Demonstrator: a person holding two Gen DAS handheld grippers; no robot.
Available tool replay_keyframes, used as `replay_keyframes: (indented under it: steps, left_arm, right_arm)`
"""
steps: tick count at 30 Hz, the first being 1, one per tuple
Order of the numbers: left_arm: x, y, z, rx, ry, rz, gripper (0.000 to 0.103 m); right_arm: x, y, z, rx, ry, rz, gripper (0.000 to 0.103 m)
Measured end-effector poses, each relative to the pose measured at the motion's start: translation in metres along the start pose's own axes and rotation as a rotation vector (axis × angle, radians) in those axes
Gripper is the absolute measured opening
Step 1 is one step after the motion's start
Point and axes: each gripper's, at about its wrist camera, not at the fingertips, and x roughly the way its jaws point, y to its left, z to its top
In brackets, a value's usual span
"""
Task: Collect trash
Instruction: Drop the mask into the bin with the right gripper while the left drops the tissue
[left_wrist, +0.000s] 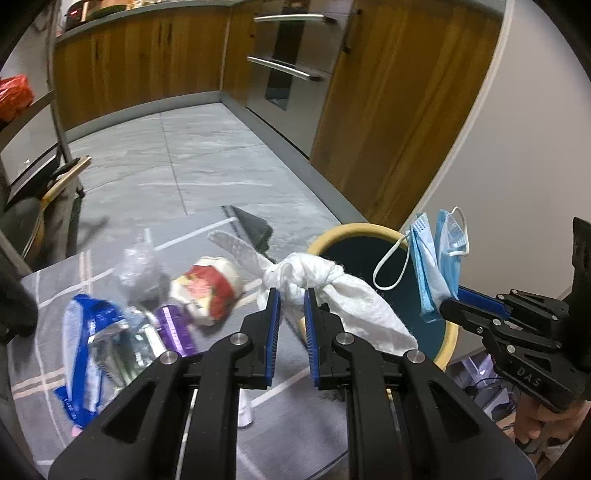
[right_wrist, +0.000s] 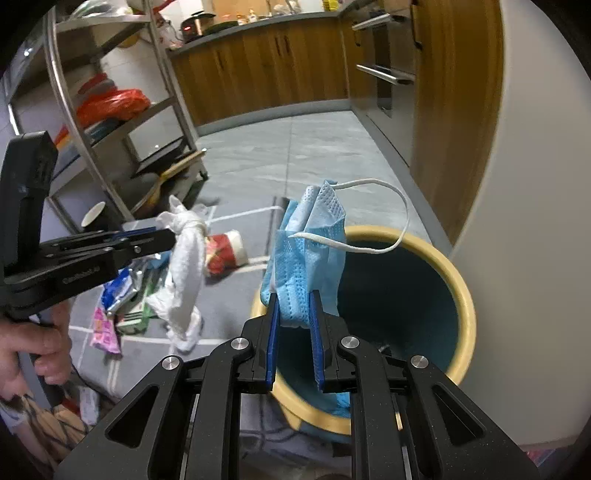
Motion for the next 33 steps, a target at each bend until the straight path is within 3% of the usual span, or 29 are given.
replay_keyframes:
  steps: [12,24,28,33]
  left_arm:
    - [0.062,-0.050,-0.008,0.108,0.074,-0.013,0.012]
    - [0.092,-0.058,-0.025,0.176,0.143,-0.045,0.012]
    - [0.102,-0.054,-0.030,0.171,0.166,-0.055,0.016]
    - [0.104,-0.045,-0.032,0.152,0.179,-0.051,0.027]
  right_arm:
    - [0.016,-0.028,-0.016,0.002,0.102,-0.075,0.017]
    - [0.041,-0.029,-0.031,-0.043,0.204,-0.090,0.017]
    - [0.041,-0.032,-0.034,-0.041,0.213,-0.100,0.017]
    - [0.043,-0.037,-0.033,-0.015,0.215,-0.111,0.026]
